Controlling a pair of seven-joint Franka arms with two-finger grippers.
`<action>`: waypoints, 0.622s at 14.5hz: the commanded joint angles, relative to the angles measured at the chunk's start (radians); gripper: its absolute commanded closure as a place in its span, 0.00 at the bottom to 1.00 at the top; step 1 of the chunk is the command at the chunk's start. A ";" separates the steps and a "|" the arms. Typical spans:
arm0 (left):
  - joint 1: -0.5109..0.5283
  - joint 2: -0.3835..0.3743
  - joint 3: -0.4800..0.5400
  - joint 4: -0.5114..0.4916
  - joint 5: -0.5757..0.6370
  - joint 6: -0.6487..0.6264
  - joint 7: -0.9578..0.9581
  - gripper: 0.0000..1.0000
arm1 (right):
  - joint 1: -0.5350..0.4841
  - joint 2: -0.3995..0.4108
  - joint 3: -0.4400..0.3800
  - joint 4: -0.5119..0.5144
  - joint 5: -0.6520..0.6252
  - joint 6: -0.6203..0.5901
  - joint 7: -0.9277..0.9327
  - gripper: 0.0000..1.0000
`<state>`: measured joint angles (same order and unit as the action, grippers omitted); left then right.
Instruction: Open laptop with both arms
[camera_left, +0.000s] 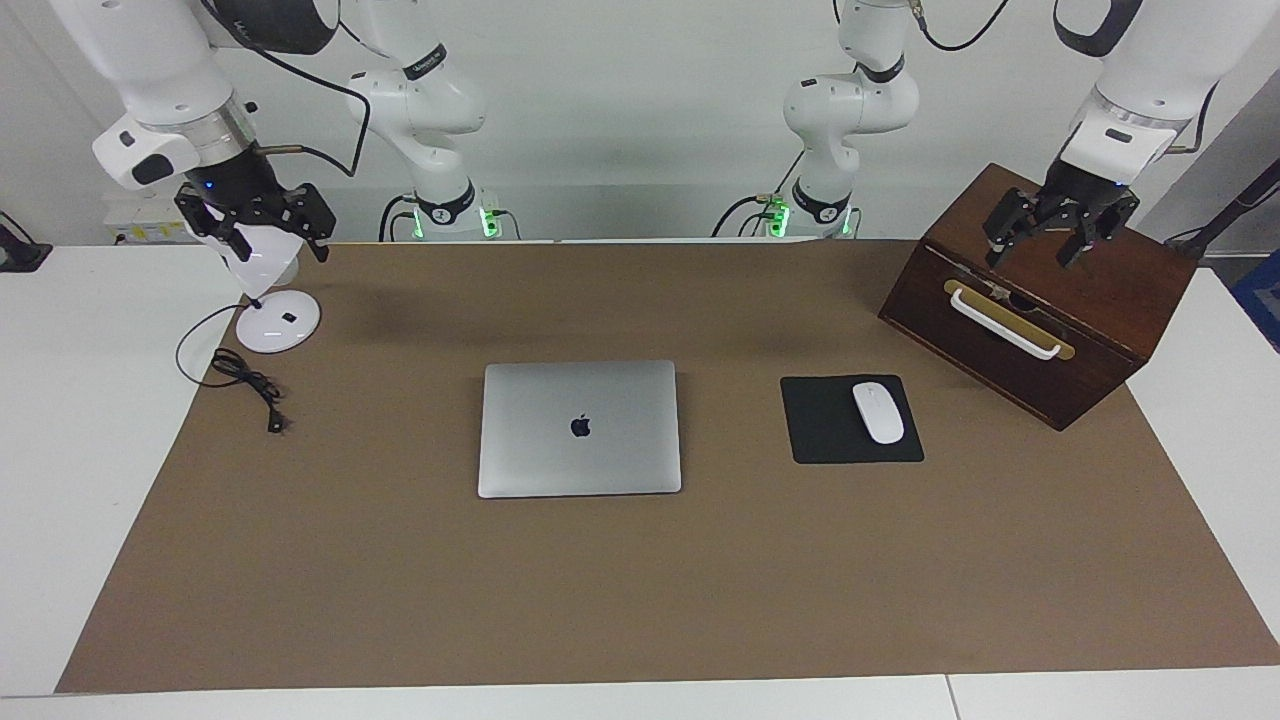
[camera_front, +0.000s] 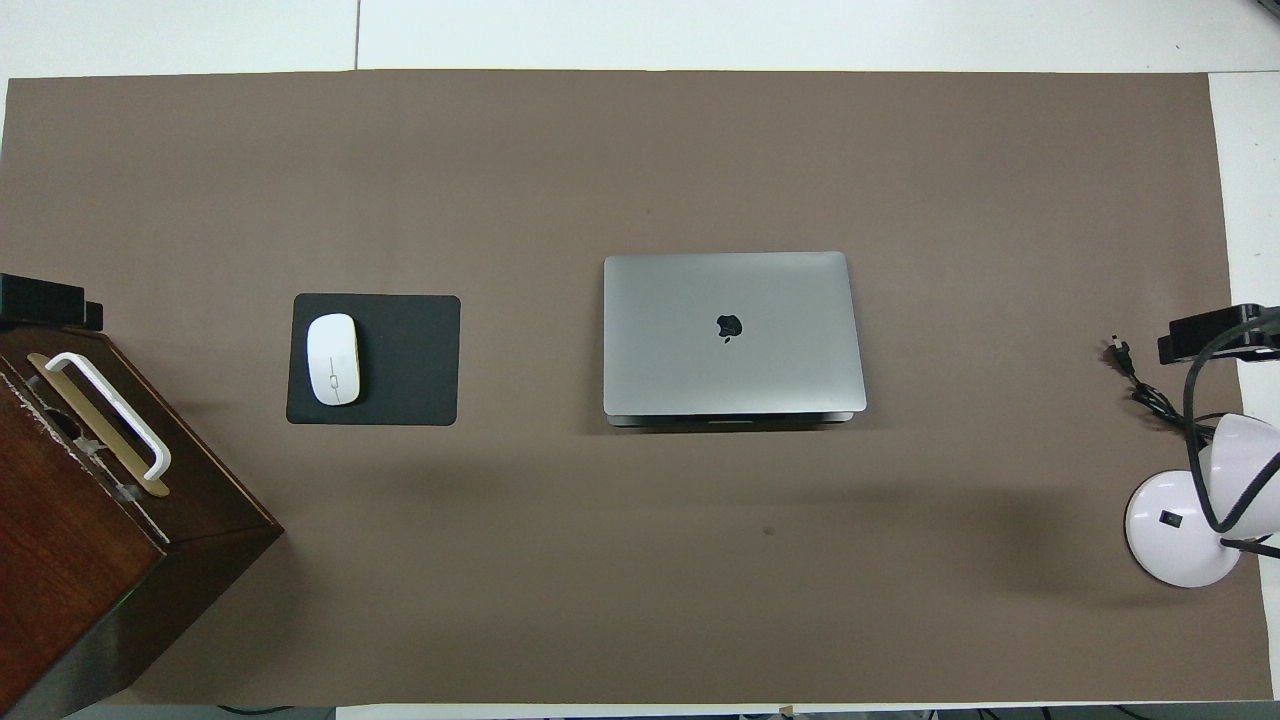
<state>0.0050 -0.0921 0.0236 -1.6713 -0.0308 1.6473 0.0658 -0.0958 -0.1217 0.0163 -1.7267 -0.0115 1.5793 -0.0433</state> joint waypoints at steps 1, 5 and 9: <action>0.009 -0.005 -0.007 0.009 0.012 -0.021 -0.011 0.00 | -0.019 -0.015 0.010 -0.010 -0.001 -0.001 -0.027 0.00; 0.009 -0.005 -0.007 0.008 0.012 -0.020 -0.011 0.00 | -0.025 -0.016 0.005 -0.008 -0.001 -0.001 -0.033 0.00; 0.009 -0.005 -0.007 0.008 0.012 -0.020 -0.011 0.00 | -0.038 -0.016 -0.002 -0.007 0.004 0.022 -0.036 0.00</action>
<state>0.0050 -0.0921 0.0236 -1.6713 -0.0308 1.6473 0.0658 -0.1234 -0.1231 0.0063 -1.7256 -0.0114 1.5831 -0.0468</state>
